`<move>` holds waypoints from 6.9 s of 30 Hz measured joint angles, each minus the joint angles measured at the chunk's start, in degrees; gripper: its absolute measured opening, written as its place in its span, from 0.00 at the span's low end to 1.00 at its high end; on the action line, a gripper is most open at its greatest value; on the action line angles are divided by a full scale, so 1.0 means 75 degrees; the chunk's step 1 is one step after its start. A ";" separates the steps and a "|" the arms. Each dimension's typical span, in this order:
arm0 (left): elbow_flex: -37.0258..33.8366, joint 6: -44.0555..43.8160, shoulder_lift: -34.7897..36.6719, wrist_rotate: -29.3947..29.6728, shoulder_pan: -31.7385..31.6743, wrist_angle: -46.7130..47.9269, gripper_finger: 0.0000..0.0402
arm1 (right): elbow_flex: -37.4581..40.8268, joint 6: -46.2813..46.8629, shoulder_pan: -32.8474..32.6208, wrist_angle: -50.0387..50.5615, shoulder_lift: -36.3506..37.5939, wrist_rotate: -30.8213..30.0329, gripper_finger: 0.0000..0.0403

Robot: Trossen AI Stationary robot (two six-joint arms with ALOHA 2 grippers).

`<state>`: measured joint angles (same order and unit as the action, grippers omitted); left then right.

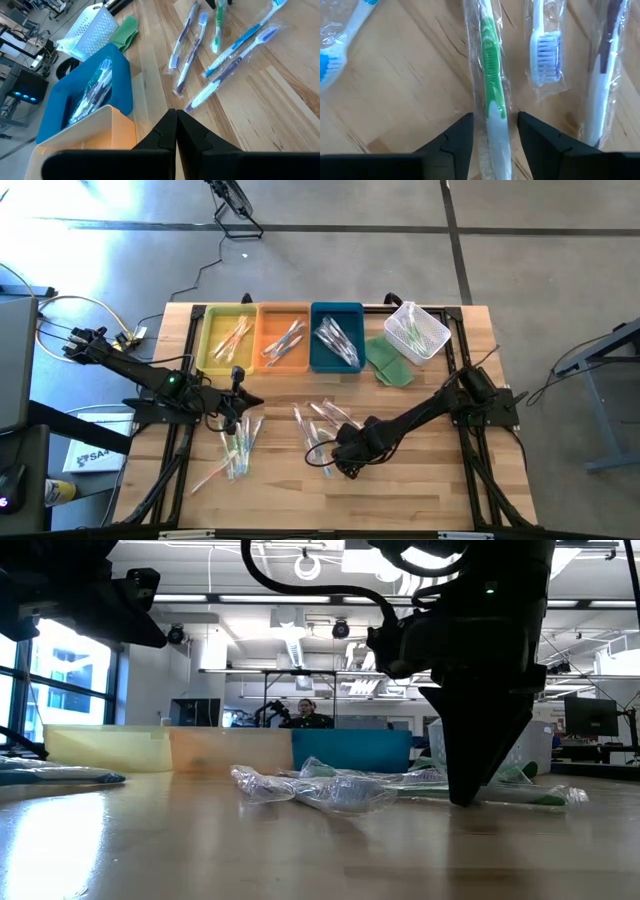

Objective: Pick & Place Toothbrushes
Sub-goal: Put the green toothbrush into the white bin, then put the purple toothbrush into the blue bin

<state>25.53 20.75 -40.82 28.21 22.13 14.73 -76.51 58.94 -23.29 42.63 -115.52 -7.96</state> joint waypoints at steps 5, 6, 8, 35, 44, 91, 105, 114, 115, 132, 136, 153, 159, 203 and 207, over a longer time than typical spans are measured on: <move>0.0000 0.0001 0.0000 0.0000 0.0003 0.0005 0.01 | 0.0006 -0.0001 0.0003 0.0018 -0.0003 0.0023 0.26; -0.0002 0.0001 0.0000 0.0000 0.0000 0.0004 0.01 | 0.0009 -0.0001 0.0003 0.0022 -0.0006 0.0026 0.23; -0.0002 0.0001 0.0000 0.0000 0.0002 0.0007 0.01 | 0.0009 -0.0009 0.0003 0.0030 -0.0006 0.0028 0.18; -0.0002 0.0000 0.0000 -0.0009 0.0002 0.0059 0.01 | 0.0029 -0.0486 0.0084 0.0030 0.1624 -0.0055 0.03; -0.0002 0.0001 0.0002 -0.0030 0.0001 0.0058 0.01 | 0.0023 -0.0513 0.0133 0.0474 0.2893 -0.1661 0.03; 0.0000 0.0001 0.0000 0.0000 0.0003 0.0053 0.01 | 0.3239 -0.3502 0.6136 0.0883 0.6149 -0.2880 0.03; -0.0001 0.0001 0.0000 -0.0002 0.0003 0.0053 0.01 | 0.4241 -0.3413 0.7992 -0.0443 0.6167 -0.2849 0.03; -0.0001 0.0225 0.0000 -0.0005 0.0002 0.0053 0.01 | 0.4296 -0.3433 0.8180 -0.0405 0.6167 -0.2547 0.24; -0.0001 0.0225 0.0002 -0.0005 0.0001 0.0053 0.01 | 0.4296 -0.3433 0.8180 -0.0402 0.6167 -0.2547 0.27; -0.0002 0.0204 0.0001 -0.0006 0.0003 0.0053 0.01 | 0.4296 -0.3497 0.8085 -0.1617 0.6164 -0.0428 0.33; -0.0002 0.0202 0.0001 -0.0006 0.0003 0.0053 0.01 | 0.4296 -0.3929 0.7619 -0.2289 0.6164 0.0813 0.28; -0.0002 0.0202 0.0001 -0.0006 0.0001 0.0053 0.01 | 0.4270 -0.4287 0.4001 -0.4063 0.6166 0.0040 0.04; -0.0001 0.0202 0.0000 -0.0009 0.0003 0.0053 0.01 | 0.3846 -0.4089 0.3002 -0.3892 0.6090 -0.1098 0.01; -0.0002 0.0201 0.0000 -0.0009 0.0000 -0.0008 0.01 | 0.0275 -0.3054 0.2090 -0.0061 0.1832 0.0053 0.24; -0.0002 0.0201 0.0000 -0.0009 0.0001 -0.0006 0.01 | 0.0396 -0.3013 0.2090 -0.0116 0.1833 0.0008 0.33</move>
<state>25.52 22.25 -40.82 28.14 22.14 14.69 -73.54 36.34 -7.62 41.76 -101.78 -7.90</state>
